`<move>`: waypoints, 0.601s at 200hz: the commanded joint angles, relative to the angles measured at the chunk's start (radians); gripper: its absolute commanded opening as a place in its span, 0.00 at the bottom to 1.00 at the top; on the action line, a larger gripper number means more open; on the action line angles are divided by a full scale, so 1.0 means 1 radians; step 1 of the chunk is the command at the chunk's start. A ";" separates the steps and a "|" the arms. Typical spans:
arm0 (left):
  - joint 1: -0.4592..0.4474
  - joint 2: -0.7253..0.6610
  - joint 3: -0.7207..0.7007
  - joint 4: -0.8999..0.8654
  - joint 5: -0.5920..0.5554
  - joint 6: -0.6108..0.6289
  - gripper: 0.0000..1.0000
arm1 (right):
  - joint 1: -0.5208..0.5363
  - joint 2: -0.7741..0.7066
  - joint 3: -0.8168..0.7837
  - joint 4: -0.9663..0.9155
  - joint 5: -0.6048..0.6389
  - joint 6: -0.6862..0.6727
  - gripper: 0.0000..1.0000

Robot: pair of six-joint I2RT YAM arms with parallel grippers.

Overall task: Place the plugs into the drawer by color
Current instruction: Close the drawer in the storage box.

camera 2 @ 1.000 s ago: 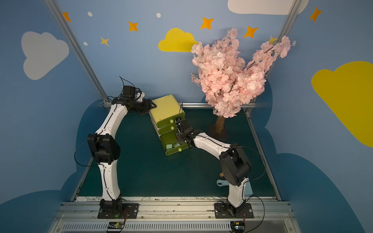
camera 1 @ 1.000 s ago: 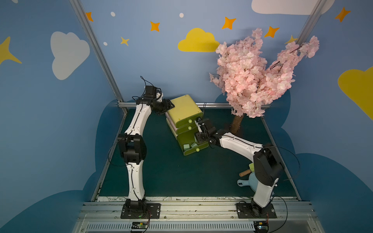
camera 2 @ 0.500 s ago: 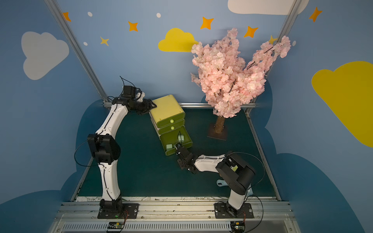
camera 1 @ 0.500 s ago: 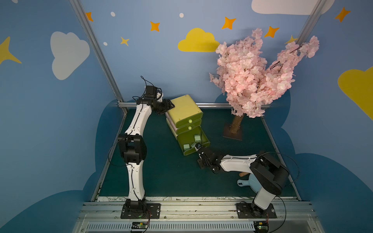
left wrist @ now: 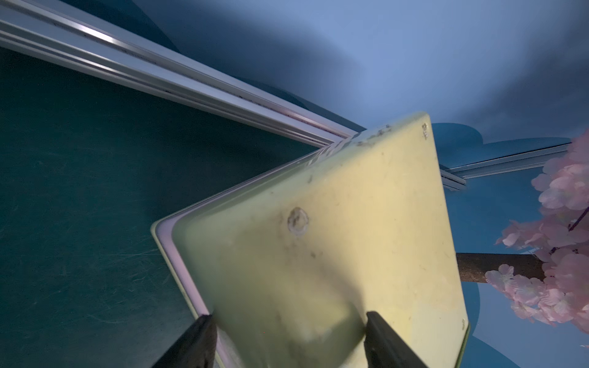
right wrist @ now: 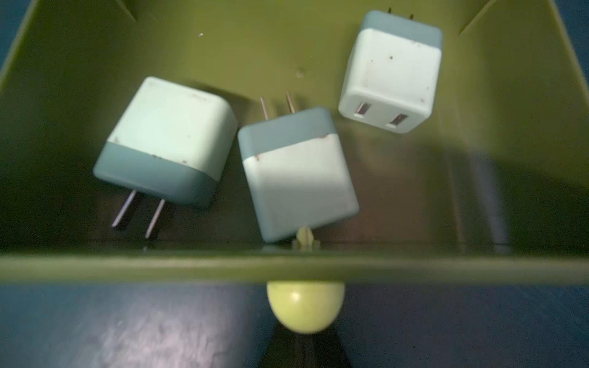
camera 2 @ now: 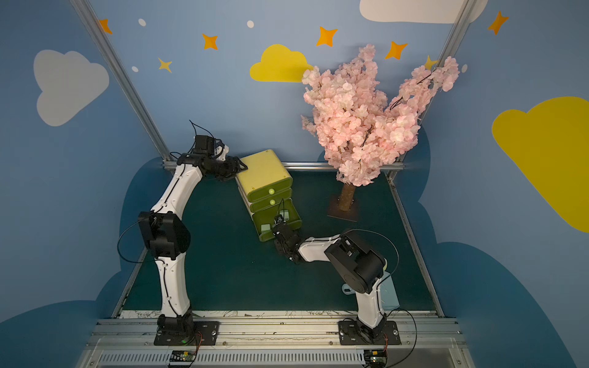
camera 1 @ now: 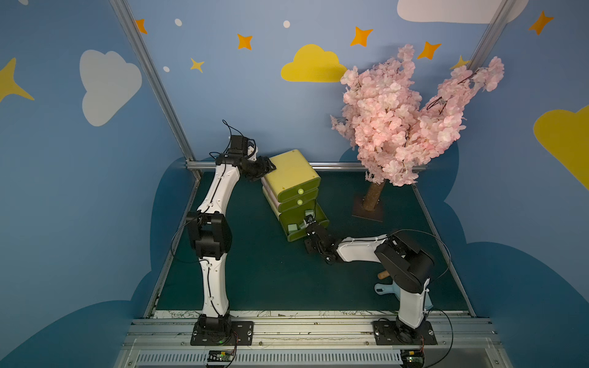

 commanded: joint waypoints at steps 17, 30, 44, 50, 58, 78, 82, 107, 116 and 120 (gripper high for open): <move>-0.010 0.054 -0.048 -0.133 -0.079 0.035 0.74 | -0.046 0.062 0.116 0.014 -0.062 0.070 0.01; -0.010 0.051 -0.048 -0.133 -0.082 0.034 0.74 | -0.061 0.078 0.147 0.010 -0.094 0.109 0.01; -0.011 0.048 -0.048 -0.133 -0.079 0.035 0.74 | -0.067 0.096 0.182 0.014 -0.119 0.126 0.01; -0.011 0.048 -0.049 -0.133 -0.077 0.035 0.74 | -0.066 0.106 0.203 0.005 -0.122 0.128 0.01; -0.010 0.050 -0.049 -0.132 -0.074 0.035 0.74 | -0.067 0.123 0.234 -0.008 -0.123 0.133 0.00; -0.012 0.053 -0.048 -0.133 -0.070 0.031 0.74 | -0.072 0.165 0.297 -0.023 -0.134 0.150 0.00; -0.012 0.053 -0.048 -0.133 -0.068 0.032 0.74 | -0.073 0.173 0.309 -0.023 -0.139 0.154 0.00; -0.012 0.050 -0.046 -0.133 -0.068 0.032 0.74 | -0.075 0.219 0.379 -0.035 -0.163 0.190 0.00; -0.012 0.048 -0.046 -0.133 -0.069 0.031 0.74 | -0.075 0.235 0.393 -0.025 -0.149 0.238 0.00; -0.012 0.048 -0.046 -0.133 -0.069 0.031 0.74 | -0.074 0.240 0.393 -0.010 -0.142 0.259 0.00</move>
